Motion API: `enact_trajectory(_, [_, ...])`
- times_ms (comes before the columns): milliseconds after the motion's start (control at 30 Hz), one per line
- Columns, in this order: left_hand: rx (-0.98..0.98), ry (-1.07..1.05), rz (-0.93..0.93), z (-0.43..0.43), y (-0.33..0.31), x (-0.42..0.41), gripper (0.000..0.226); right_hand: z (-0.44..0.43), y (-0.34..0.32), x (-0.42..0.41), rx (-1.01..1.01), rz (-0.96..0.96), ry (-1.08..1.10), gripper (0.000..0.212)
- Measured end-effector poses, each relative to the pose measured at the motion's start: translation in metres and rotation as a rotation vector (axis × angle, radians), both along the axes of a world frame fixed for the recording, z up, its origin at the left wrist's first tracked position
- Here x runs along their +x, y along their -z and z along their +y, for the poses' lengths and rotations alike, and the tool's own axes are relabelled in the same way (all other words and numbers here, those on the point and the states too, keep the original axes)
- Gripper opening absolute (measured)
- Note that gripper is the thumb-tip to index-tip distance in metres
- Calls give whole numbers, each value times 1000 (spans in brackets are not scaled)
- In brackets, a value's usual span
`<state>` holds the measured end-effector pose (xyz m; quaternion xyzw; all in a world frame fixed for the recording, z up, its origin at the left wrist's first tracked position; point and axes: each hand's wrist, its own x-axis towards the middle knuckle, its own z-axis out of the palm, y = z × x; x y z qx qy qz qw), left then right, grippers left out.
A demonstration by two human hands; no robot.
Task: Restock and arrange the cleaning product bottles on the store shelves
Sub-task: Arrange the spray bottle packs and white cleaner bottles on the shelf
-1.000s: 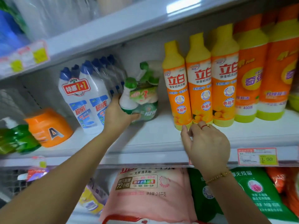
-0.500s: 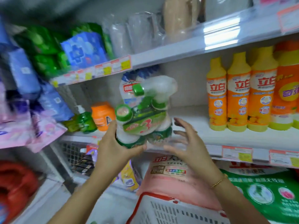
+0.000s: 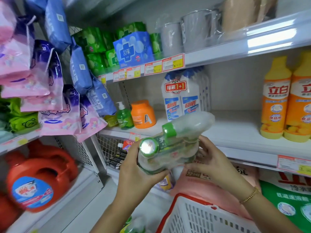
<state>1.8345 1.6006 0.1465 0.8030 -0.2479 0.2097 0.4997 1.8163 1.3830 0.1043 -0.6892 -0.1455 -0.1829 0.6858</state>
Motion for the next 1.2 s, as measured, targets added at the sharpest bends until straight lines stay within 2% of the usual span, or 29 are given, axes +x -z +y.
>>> enact_trajectory(233, [-166, 53, 168, 5, -3, 1, 64, 19, -10, 2, 165, 63, -34, 68])
enact_trajectory(400, [-274, 160, 322, 18, -10, 7, 63, 27, -23, 3, 111, 76, 54, 66])
enact_trajectory(533, [-342, 200, 374, 30, -13, 15, 65, 35, -32, 2, 79, 38, 116, 64])
enact_trajectory(633, [-419, 187, 410, 32, -16, 18, 61, 50, -32, 5, 85, 36, 144, 72])
enact_trajectory(767, [-562, 122, 455, 27, -23, 17, 49, 84, -20, 10, -146, -12, 290, 110])
enact_trajectory(833, [-614, 81, 464, 25, -26, 16, 47, 104, -16, 9, -329, -97, 371, 109])
enact_trajectory(933, [-647, 79, 446, 19, -30, 11, 51, 126, -14, 9, -572, -294, 534, 93])
enact_trajectory(1033, [-623, 107, 392, 12, -34, 5, 57, 134, -19, 13, -584, -379, 655, 89])
enact_trajectory(1133, [-554, 172, 303, 8, -37, 0, 54, 127, -24, 17, -537, -410, 704, 106])
enact_trajectory(1200, [-518, 216, 265, 5, -38, -6, 52, 118, -28, 21, -459, -445, 681, 105])
